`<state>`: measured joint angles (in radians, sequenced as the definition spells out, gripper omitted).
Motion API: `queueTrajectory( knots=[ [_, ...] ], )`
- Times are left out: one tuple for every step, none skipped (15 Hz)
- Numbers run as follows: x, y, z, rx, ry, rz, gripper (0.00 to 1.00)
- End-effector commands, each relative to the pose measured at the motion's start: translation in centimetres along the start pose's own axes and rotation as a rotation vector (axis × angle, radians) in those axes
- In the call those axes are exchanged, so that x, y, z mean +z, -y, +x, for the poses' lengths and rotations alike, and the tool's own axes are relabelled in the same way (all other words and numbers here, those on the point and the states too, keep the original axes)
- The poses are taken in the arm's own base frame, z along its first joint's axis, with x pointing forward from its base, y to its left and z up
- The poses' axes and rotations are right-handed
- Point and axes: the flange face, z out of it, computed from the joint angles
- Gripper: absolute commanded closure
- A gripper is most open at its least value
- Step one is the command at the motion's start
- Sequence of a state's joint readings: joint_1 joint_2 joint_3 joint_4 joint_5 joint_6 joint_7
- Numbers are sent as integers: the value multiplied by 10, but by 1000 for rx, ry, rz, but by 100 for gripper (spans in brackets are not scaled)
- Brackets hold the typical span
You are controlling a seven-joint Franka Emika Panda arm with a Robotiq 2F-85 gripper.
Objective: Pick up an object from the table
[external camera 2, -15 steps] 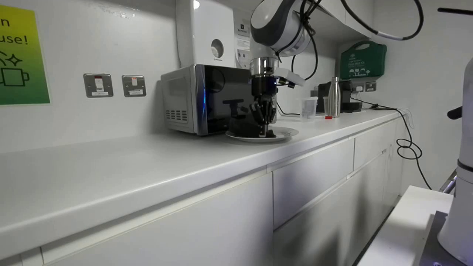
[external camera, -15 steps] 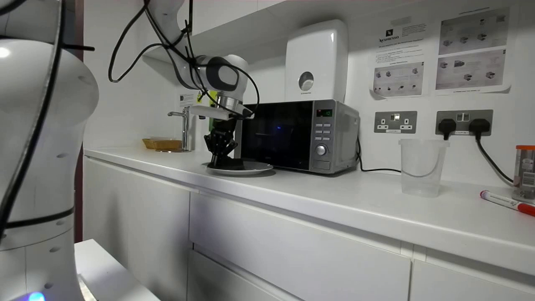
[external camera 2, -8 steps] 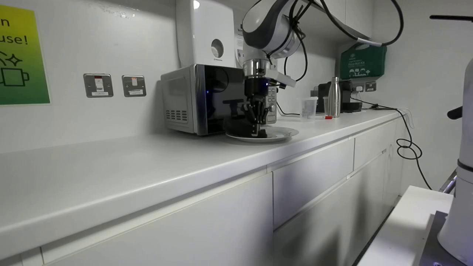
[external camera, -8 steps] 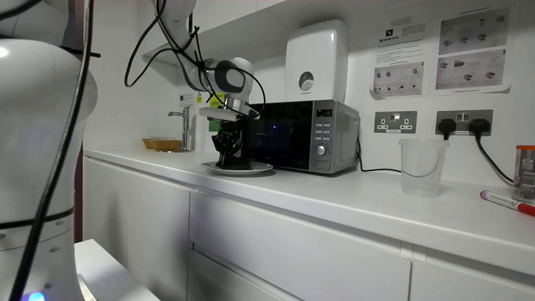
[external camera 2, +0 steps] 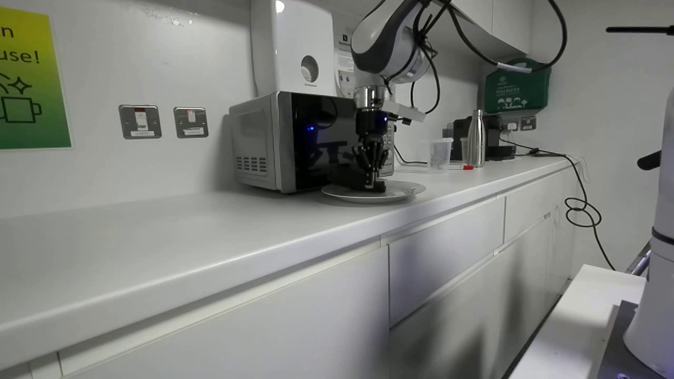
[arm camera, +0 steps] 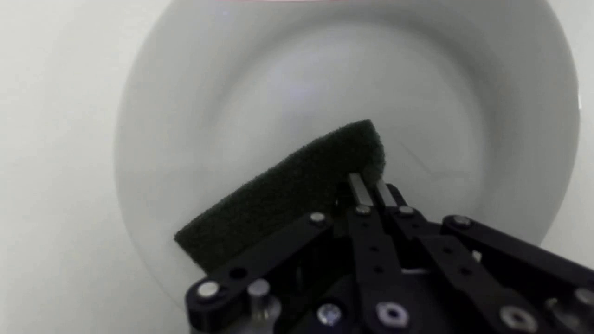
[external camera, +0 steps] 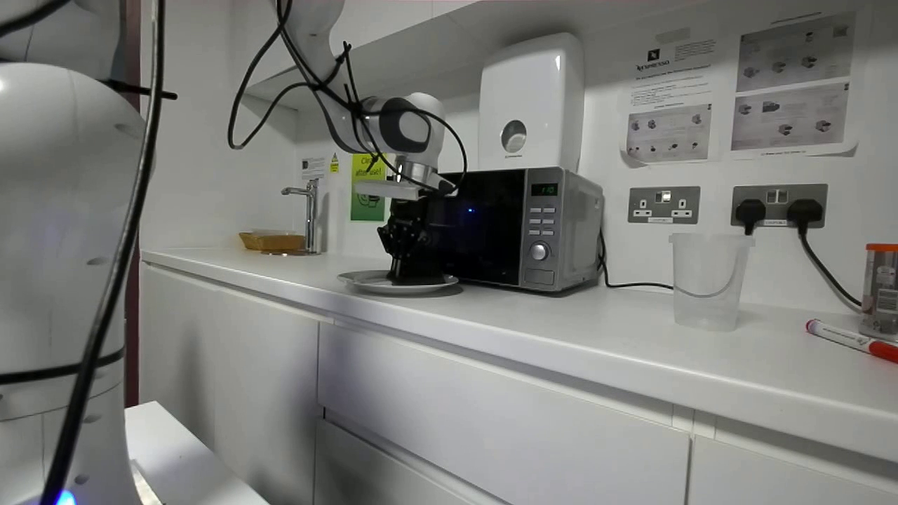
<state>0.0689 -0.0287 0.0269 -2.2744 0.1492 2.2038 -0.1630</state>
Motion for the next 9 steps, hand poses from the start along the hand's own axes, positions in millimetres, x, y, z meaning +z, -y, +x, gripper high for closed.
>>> queueTrajectory(
  knots=[
    [-8, -27, 1, 26, 10, -16, 99],
    [-8, -33, -1, 36, 10, -19, 99],
    [-8, -38, -3, 44, 11, -19, 99],
    [-8, -42, -6, 51, 13, -20, 99],
    [-8, -44, -10, 56, 16, -17, 99],
    [-7, -46, -12, 59, 18, -15, 99],
    [-6, -45, -16, 61, 23, -10, 99],
    [-5, -44, -19, 59, 25, -9, 99],
    [-5, -42, -23, 57, 29, -6, 99]
  ],
)
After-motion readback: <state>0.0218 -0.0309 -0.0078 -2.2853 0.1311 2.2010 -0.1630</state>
